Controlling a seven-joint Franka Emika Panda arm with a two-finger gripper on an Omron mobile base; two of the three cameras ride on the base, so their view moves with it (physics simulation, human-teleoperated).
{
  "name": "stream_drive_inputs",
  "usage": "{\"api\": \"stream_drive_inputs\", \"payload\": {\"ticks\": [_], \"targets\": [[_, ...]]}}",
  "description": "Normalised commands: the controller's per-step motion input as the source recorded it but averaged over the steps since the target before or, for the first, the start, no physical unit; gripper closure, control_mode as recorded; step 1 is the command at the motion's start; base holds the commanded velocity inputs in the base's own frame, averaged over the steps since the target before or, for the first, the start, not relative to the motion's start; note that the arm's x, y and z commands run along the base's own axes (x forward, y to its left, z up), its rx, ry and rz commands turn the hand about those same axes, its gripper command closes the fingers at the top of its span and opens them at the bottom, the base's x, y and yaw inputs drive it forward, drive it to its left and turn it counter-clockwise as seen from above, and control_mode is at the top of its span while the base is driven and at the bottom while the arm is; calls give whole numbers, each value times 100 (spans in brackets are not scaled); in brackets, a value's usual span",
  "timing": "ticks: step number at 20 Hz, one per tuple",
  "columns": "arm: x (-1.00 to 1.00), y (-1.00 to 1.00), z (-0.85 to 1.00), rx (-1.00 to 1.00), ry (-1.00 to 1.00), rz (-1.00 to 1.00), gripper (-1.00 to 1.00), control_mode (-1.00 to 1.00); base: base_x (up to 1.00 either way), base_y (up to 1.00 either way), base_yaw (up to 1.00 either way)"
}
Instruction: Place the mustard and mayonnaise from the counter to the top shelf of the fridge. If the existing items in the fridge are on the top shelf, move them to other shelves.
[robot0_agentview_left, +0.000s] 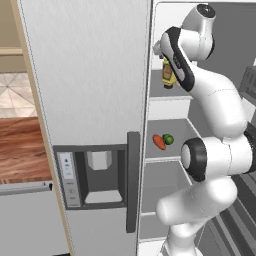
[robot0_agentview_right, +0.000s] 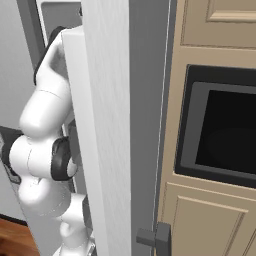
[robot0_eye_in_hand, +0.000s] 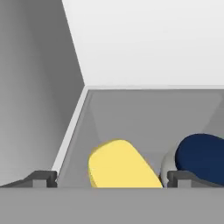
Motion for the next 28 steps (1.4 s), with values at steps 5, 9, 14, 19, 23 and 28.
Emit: {"api": "stream_drive_inputs", "payload": {"ticks": [5,9,14,19,23,28], "targets": [[-47,0,0,0,-22,0,-100,-100,0,0,0],[-63,4,18,0,-39,0,-100,-100,0,0,0],[-98,9,51,0,-33,-1,-100,-100,0,0,0],[-100,0,43,4,-7,-5,-100,-100,0,0,0],[-100,0,13,2,0,-8,-100,-100,0,0,0],[-100,0,8,0,0,-4,-100,-100,0,0,0]]}}
